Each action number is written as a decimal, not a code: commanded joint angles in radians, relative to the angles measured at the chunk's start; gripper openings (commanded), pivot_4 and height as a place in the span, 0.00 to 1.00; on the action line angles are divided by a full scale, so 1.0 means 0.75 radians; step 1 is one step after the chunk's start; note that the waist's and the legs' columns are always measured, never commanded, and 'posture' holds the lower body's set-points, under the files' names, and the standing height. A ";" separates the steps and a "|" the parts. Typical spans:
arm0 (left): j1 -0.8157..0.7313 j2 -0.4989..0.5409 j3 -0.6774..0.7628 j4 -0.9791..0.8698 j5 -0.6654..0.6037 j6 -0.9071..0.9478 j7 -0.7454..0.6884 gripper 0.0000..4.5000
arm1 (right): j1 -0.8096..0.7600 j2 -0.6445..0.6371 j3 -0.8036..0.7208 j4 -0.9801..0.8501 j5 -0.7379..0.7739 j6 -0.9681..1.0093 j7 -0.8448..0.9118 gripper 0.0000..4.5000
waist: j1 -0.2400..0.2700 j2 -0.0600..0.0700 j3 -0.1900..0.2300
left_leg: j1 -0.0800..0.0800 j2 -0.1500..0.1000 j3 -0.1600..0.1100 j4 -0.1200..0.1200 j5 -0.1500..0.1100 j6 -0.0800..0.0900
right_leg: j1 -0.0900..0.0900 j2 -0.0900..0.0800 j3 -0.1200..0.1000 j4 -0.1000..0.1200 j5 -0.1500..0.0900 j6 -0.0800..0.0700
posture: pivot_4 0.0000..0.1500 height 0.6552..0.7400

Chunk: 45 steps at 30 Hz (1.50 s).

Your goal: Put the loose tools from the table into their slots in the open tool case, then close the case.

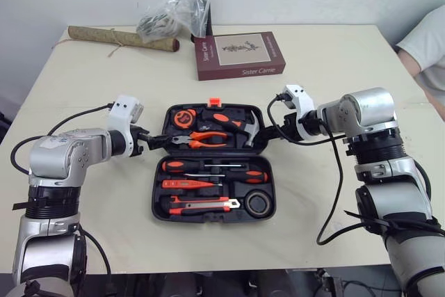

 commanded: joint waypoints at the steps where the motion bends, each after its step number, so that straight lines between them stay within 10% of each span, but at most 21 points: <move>1: 0.018 -0.023 0.034 -0.027 0.008 0.007 0.020 0.87 | 0.017 0.005 -0.020 0.016 0.000 0.002 -0.028 0.86 | 0.002 0.000 0.000 | 0.000 0.000 0.000 0.000 0.000 0.000 | 0.000 0.000 0.000 0.000 0.000 0.000 | 1.00 1.00; 10: 0.065 -0.176 0.120 -0.042 0.024 -0.072 0.099 0.04 | 0.076 0.075 -0.156 0.021 0.053 0.064 -0.099 0.00 | 0.003 -0.005 -0.004 | 0.016 0.001 0.000 0.000 0.000 0.000 | 0.016 -0.001 0.001 0.000 0.000 0.000 | 1.00 1.00; 25: 0.194 -0.277 0.188 -0.103 0.101 -0.949 -0.100 0.01 | 0.580 0.136 -0.286 -0.502 -0.033 -1.339 0.105 0.00 | 0.004 -0.007 -0.003 | -0.002 -0.001 0.002 -0.002 0.000 -0.001 | -0.003 0.000 0.001 -0.001 0.001 0.001 | 1.00 1.00; 32: 0.415 -0.211 0.041 0.056 0.419 -1.856 -0.291 0.01 | 0.790 -0.002 -0.149 -0.274 -0.337 -2.278 0.186 0.00 | 0.003 -0.007 -0.003 | -0.003 -0.008 0.002 -0.003 0.000 -0.001 | -0.003 -0.001 -0.001 -0.005 0.001 0.001 | 1.00 1.00; 38: 0.608 -0.140 0.035 0.134 0.488 -2.156 -0.349 0.09 | 0.872 -0.057 -0.094 -0.061 -0.469 -2.713 0.120 0.00 | 0.002 -0.007 -0.003 | 0.008 0.000 0.002 -0.002 0.001 0.001 | 0.008 -0.003 -0.001 -0.004 0.001 0.001 | 1.00 1.00; 45: 0.944 -0.009 0.202 0.083 0.425 -2.200 -0.371 0.66 | 1.025 -0.222 -0.107 0.004 -0.480 -2.983 0.123 0.75 | -0.002 -0.006 -0.003 | 0.025 0.002 0.003 -0.012 0.000 0.002 | 0.024 -0.003 -0.001 -0.013 0.001 0.001 | 1.00 1.00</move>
